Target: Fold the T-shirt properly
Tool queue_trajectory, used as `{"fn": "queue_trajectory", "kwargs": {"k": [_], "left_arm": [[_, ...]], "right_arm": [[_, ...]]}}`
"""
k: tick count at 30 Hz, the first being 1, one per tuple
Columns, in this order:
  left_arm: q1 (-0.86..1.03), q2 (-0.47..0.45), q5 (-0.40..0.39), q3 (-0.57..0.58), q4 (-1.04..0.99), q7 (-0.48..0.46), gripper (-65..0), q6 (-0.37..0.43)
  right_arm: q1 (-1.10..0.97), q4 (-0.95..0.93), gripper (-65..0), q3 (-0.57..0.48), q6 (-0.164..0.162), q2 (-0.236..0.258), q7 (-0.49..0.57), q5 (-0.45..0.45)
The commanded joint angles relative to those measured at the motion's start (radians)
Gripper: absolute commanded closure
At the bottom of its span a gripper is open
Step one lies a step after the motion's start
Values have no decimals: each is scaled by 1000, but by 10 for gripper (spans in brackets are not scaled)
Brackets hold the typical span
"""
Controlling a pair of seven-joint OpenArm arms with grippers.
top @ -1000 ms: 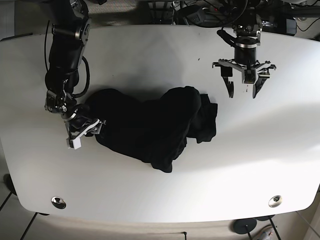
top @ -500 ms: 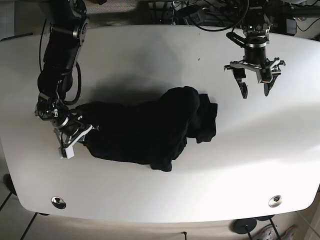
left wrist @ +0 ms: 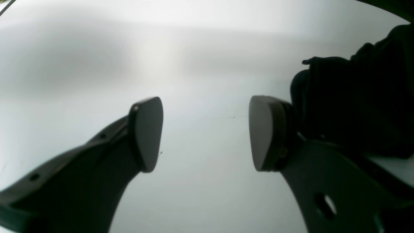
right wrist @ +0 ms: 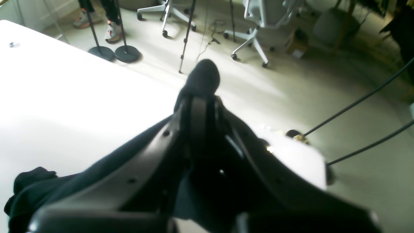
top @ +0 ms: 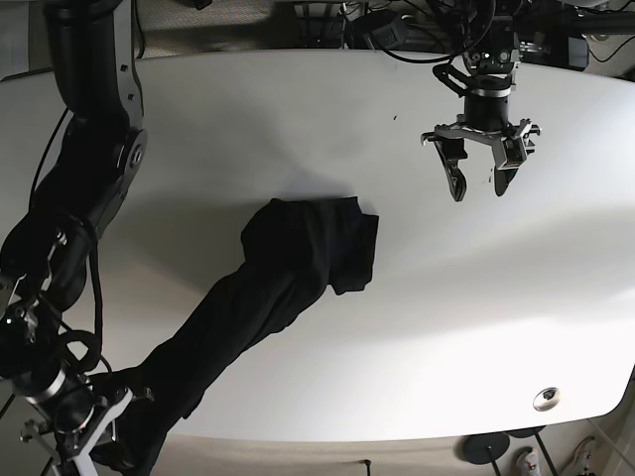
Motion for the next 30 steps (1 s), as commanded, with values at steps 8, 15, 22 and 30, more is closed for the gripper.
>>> {"fn": "queue_trajectory", "kwargs": {"k": [8, 15, 22, 30], "left_arm": [[-18, -5, -2, 86, 44, -28, -389, -2], [-32, -5, -4, 94, 45, -33, -389, -2], [-152, -11, 4, 183, 30, -17, -390, -107], [-511, -77, 4, 379, -264, 158, -390, -116]], "right_arm": [[447, -144, -21, -173, 1, -14, 40, 14], [447, -282, -21, -227, -2, -80, 40, 8], [447, -305, -21, -232, -1, -86, 41, 16], [447, -305, -21, -225, -1, -94, 43, 16]]}}
